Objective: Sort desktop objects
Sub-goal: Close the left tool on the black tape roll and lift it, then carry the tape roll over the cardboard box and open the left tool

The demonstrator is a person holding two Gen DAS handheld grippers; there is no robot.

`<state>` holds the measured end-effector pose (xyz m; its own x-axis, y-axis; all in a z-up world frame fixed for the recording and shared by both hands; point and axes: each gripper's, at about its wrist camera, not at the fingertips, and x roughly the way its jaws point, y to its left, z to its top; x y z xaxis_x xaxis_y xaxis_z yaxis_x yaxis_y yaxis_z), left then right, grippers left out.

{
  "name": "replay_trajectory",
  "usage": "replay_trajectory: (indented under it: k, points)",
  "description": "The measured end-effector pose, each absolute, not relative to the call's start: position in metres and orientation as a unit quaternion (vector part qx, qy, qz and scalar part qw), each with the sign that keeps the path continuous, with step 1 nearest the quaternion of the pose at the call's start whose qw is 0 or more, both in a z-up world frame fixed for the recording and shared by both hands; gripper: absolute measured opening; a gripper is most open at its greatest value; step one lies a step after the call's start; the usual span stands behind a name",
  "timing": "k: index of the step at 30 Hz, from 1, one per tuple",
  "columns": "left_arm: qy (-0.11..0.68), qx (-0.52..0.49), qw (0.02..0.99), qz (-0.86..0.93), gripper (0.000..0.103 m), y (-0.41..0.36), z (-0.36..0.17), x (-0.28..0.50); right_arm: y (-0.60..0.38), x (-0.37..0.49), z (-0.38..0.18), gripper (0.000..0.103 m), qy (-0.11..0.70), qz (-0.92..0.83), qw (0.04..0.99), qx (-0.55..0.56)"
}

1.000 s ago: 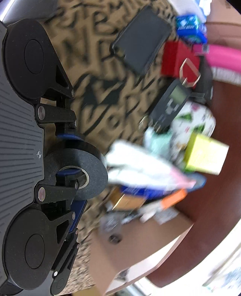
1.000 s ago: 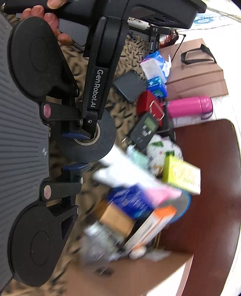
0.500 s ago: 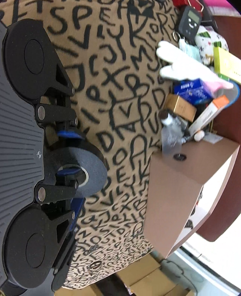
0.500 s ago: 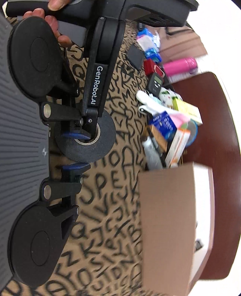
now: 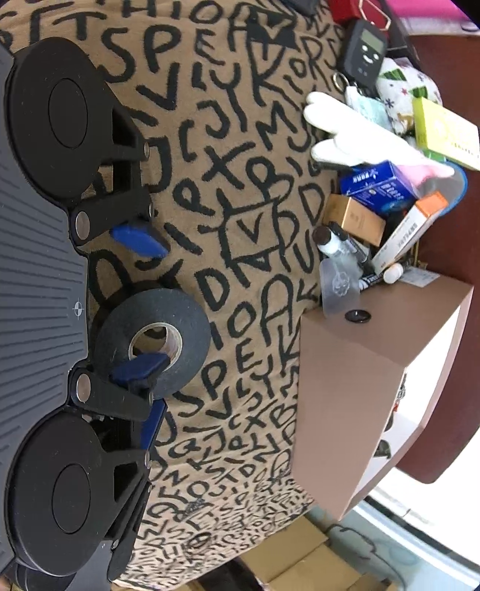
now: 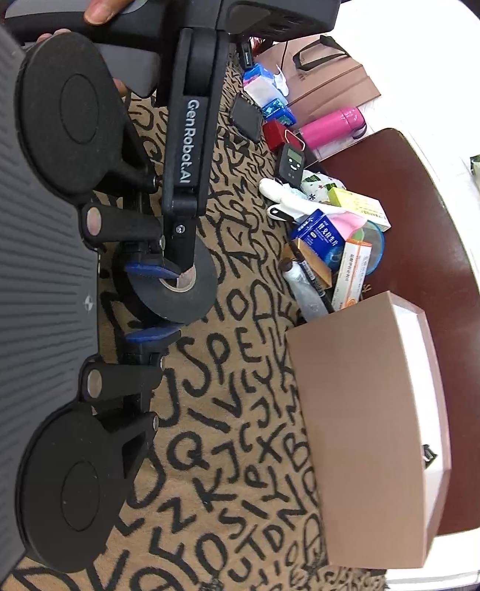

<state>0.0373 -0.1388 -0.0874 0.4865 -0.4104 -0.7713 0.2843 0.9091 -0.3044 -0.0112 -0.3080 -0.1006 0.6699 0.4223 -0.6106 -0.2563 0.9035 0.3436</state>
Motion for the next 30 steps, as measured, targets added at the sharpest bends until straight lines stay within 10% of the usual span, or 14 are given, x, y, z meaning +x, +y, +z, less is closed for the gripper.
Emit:
replay_trajectory:
  k: [5, 30]
  points:
    - [0.465, -0.061, 0.859, -0.206, 0.051, -0.141, -0.088, 0.042, -0.308, -0.008, -0.102, 0.035, 0.360, 0.186, 0.907, 0.116]
    - [0.414, -0.049, 0.883, -0.214, 0.033, -0.155, -0.040, 0.039, -0.310, -0.009, -0.062, 0.031, 0.305, 0.172, 0.934, 0.069]
